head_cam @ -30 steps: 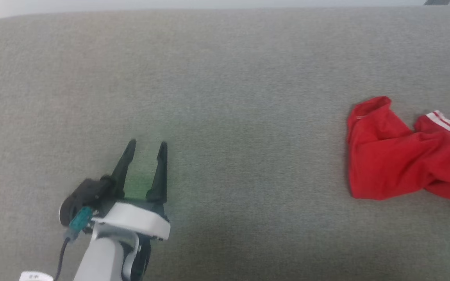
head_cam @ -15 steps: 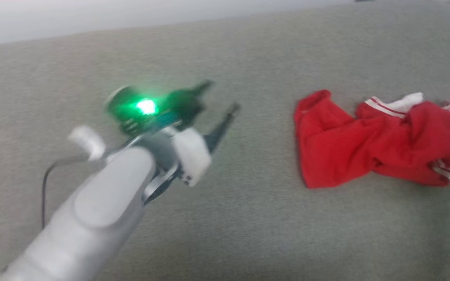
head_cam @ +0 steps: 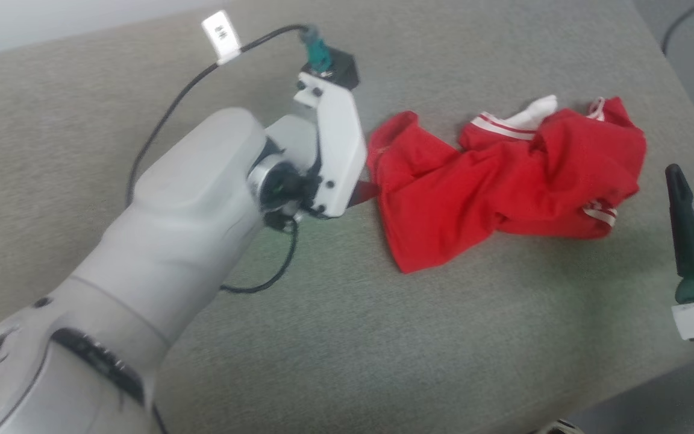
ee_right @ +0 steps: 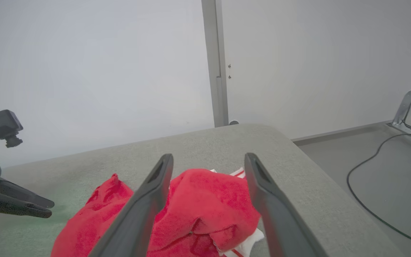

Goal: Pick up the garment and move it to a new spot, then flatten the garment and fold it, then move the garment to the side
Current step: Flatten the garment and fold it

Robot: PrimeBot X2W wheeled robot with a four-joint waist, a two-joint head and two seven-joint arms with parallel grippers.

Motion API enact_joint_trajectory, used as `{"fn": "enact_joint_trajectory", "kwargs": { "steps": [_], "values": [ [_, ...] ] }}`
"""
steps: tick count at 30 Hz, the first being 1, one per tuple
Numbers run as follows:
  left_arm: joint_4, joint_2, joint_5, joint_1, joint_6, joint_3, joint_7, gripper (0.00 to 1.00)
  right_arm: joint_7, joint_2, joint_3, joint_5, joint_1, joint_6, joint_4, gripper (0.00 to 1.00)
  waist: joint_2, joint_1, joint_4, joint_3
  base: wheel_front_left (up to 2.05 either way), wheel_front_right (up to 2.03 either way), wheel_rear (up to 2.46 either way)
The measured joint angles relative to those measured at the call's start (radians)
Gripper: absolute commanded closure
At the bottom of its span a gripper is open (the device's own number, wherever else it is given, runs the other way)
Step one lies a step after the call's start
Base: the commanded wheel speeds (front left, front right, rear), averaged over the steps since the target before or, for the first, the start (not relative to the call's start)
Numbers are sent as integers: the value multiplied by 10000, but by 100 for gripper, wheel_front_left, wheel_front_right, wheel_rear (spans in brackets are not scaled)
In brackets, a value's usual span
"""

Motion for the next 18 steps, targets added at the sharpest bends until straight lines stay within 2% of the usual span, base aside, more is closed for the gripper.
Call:
{"fn": "enact_joint_trajectory", "kwargs": {
  "steps": [4, 7, 12, 13, 15, 16, 18],
  "values": [
    [732, -485, -382, -366, -2, 142, 247, 0, -255, -25, 280, 69, -261, 0, 372, 0, 0, 0, -395, 223, 0, 0, 0],
    [1097, -535, -199, -476, -2, -198, 265, 0, -370, -40, 504, 163, -406, 0, 545, 0, 0, 0, -601, 403, 0, 0, 0],
    [2125, -825, -290, -508, 40, -56, -336, 0, -529, -107, 978, 274, -766, 0, 911, 0, 0, 0, -800, 671, 0, 0, 0],
    [2257, -865, -293, -517, 38, -104, -343, 14, -545, -121, 1074, 305, -876, 0, 986, 0, 0, 0, -821, 713, 0, 0, 0],
    [2326, -934, -382, -553, 25, -125, -259, 55, -610, -222, 1187, 360, -1081, 0, 1062, 0, 0, 0, -824, 779, 0, 0, 0],
    [2274, -972, -466, -550, 25, -136, -274, 97, -633, -295, 1212, 395, -1141, 0, 1068, 0, 0, 0, -783, 801, 0, 0, 0],
    [1906, -1035, -721, -481, 23, -205, -299, 100, -706, -428, 1181, 441, -1220, 0, 1072, 0, 0, 0, -641, 829, 0, 0, 0]
  ]
}}
